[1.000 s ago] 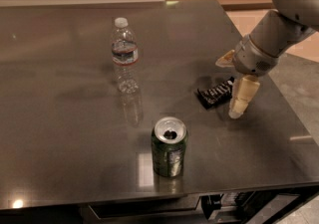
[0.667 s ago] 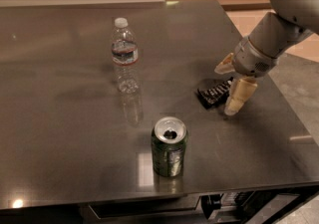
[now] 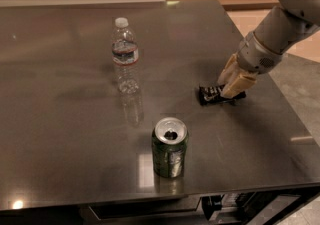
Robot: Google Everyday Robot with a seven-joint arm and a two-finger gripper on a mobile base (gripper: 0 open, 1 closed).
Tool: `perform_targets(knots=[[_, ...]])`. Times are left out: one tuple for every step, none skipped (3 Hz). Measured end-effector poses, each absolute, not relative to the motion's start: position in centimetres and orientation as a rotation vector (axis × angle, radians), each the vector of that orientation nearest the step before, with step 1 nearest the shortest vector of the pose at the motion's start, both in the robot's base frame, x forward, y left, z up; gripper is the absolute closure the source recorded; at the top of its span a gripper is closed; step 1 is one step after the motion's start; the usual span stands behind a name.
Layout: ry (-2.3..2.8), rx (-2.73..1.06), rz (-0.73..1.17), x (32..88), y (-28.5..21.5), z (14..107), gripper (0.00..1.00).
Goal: Move rxbar chocolate near water bottle
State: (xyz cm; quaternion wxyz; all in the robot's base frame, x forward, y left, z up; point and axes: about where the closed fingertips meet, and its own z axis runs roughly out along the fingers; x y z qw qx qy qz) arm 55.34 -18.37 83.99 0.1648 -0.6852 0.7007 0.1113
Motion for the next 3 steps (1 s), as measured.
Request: perform_targets(knots=[[1.99, -1.956, 0.323, 55.2, -18.2, 84.2, 0.88], [1.983, -1.967, 0.337, 55.0, -17.5, 84.2, 1.0], [1.95, -1.983, 0.363, 55.3, -15.4, 84.5, 1.0]])
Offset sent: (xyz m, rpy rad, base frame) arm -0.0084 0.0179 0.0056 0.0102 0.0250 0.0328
